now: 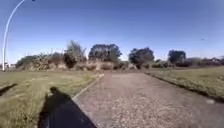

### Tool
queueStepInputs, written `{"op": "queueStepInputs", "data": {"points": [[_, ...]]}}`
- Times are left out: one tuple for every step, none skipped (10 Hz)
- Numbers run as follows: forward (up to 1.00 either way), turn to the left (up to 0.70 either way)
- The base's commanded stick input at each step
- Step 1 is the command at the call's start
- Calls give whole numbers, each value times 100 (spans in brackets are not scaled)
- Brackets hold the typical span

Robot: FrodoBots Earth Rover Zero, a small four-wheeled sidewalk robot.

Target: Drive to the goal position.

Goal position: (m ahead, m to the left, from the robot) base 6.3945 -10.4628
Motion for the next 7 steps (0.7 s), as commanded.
{"op": "queueStepInputs", "data": {"points": [[70,0],[70,0],[70,0],[70,0],[70,0],[70,0],[70,0]]}}
